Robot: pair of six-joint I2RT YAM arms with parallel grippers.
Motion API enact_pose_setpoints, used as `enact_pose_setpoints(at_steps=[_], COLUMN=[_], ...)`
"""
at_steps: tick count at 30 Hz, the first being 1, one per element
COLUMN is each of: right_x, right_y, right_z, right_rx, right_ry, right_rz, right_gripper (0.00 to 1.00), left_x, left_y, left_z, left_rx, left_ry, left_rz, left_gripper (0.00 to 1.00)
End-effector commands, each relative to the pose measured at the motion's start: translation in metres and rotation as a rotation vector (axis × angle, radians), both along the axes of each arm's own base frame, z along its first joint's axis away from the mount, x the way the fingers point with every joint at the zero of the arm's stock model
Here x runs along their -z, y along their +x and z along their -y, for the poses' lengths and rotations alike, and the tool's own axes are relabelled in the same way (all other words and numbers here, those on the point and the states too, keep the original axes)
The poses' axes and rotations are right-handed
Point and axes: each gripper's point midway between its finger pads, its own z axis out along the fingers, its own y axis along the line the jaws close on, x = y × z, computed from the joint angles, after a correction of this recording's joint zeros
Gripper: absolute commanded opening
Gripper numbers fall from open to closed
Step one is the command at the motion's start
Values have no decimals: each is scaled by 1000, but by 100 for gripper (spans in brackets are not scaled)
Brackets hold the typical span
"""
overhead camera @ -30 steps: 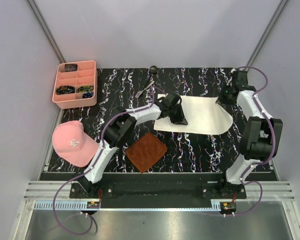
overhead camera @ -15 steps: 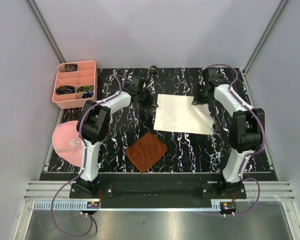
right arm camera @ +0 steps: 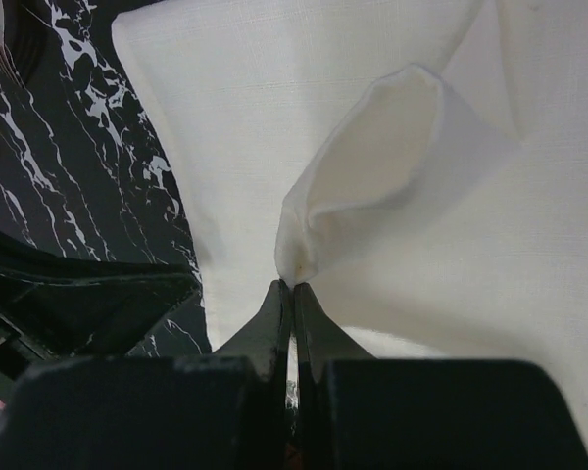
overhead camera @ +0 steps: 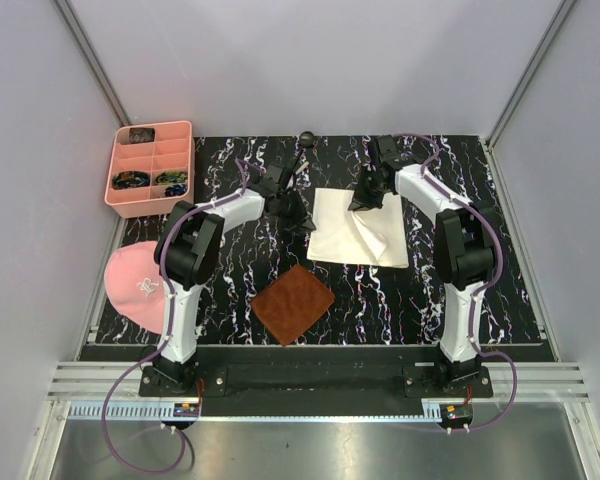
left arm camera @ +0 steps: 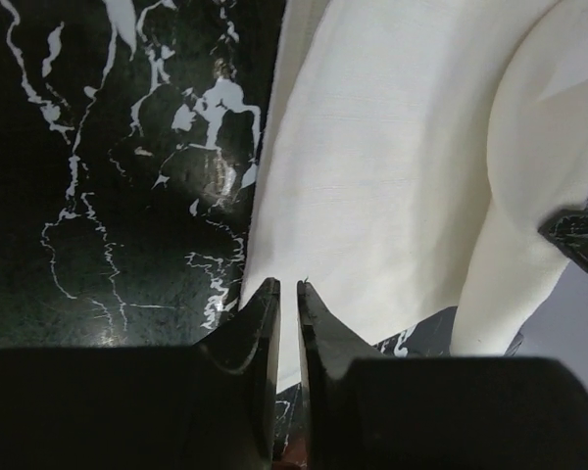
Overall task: Fold the napkin into a case and place the utensils inside
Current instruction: Fold the rectangle-folded napkin at the center of the board.
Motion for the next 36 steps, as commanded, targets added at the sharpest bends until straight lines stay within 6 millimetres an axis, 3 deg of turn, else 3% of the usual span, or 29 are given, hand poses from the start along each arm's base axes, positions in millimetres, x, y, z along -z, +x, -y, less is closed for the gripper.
enact_pose_setpoints(at_steps=[1,13,26,36], right_x=[-13,10,12,29], right_y=[18,19,21,26], right_z=[-21,-39,-62,-64], right_rx=[58,65,25,26], right_ry=[102,133,159,142], right_rz=[22,-27,-30,-47], right_gripper=[0,0,0,0], left_x=[-17,-11,-8,-11], left_y=[-2,-9,-11,-11], left_z=[0,-4,-1,0], left_rx=[17,17,21,24], left_ry=[-28,-17,-25,-30], left_rz=[44,36,28,35], left_gripper=[14,14,13,13])
